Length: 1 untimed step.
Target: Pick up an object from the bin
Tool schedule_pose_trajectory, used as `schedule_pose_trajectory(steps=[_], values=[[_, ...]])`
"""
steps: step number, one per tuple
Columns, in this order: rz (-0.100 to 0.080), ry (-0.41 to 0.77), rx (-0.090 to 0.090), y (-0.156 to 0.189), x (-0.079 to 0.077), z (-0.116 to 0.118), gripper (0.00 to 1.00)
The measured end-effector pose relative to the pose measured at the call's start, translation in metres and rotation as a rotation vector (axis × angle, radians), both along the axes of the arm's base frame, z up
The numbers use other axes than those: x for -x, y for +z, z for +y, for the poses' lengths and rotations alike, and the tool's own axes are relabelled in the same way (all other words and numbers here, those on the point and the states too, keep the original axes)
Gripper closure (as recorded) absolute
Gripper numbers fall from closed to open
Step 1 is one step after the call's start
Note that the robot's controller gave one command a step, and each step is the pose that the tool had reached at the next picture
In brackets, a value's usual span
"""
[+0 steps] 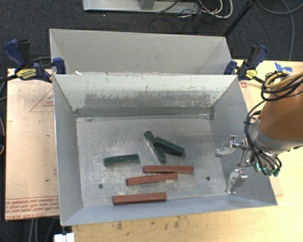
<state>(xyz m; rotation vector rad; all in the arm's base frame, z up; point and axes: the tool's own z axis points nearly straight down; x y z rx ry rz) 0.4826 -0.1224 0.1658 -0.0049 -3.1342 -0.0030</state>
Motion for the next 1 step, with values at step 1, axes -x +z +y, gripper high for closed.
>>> schedule_pose_trajectory(steps=[1], values=[[-0.007,0.003,0.001,0.0038,-0.0020,0.0005,0.00]])
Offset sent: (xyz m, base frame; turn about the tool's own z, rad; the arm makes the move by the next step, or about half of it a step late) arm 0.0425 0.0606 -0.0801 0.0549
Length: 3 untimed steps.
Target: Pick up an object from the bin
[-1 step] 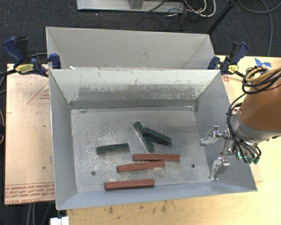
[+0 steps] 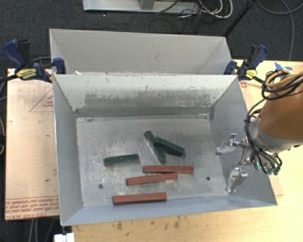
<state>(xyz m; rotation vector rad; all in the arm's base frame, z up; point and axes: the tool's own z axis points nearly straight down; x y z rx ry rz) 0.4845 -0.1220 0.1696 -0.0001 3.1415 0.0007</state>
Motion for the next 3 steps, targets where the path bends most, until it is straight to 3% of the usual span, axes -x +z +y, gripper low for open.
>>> schedule_pose_trajectory(steps=[1,2,3], values=[[-0.009,-0.037,0.002,-0.043,-0.025,0.031,0.00],[-0.013,0.009,-0.001,-0.095,-0.009,0.049,0.00],[-0.015,-0.283,0.000,-0.092,-0.100,0.062,1.00]])
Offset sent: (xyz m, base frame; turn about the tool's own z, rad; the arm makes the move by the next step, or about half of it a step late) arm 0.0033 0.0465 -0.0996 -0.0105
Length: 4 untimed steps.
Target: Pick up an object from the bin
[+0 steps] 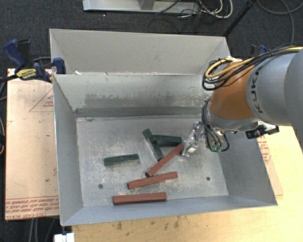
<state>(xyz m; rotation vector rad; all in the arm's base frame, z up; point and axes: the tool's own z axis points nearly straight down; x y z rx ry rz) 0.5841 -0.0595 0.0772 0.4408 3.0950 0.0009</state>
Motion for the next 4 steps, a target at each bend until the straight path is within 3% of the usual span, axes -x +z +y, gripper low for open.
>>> schedule_pose_trajectory(steps=[1,2,3,4], values=[[0.006,0.001,-0.001,-0.003,0.002,0.001,0.00],[0.005,0.001,-0.001,-0.002,0.002,0.001,0.00],[-0.005,-0.108,0.000,0.001,0.008,0.052,1.00],[-0.005,-0.108,0.000,0.001,0.008,0.052,1.00]])
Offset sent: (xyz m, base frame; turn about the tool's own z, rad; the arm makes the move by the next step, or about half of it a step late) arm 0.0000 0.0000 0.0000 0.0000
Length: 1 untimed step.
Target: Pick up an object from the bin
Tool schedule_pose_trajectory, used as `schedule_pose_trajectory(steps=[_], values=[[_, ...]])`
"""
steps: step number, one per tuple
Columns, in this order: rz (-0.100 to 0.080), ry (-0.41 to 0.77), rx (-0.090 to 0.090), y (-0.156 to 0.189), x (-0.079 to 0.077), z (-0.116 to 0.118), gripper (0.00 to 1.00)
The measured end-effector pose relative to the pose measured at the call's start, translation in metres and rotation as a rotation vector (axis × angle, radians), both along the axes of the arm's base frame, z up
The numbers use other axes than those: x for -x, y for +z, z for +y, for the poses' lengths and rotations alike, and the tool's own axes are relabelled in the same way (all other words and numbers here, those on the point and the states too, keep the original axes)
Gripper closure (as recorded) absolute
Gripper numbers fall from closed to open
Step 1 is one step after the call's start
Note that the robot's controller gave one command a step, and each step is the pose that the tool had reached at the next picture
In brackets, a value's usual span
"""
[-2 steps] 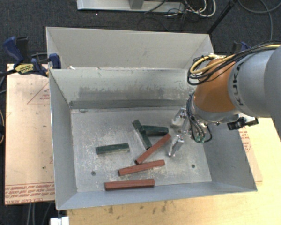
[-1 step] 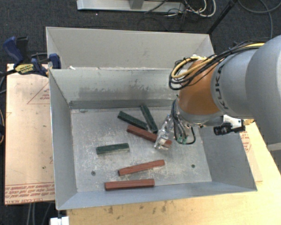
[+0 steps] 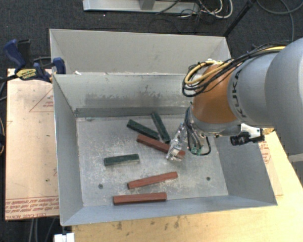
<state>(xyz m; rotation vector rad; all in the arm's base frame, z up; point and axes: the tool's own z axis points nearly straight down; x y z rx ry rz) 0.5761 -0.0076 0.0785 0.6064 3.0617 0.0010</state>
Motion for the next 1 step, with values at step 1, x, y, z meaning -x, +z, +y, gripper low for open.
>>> schedule_pose_trajectory(steps=[1], values=[[0.015,0.022,-0.003,0.1519,-0.0021,-0.0123,1.00]])
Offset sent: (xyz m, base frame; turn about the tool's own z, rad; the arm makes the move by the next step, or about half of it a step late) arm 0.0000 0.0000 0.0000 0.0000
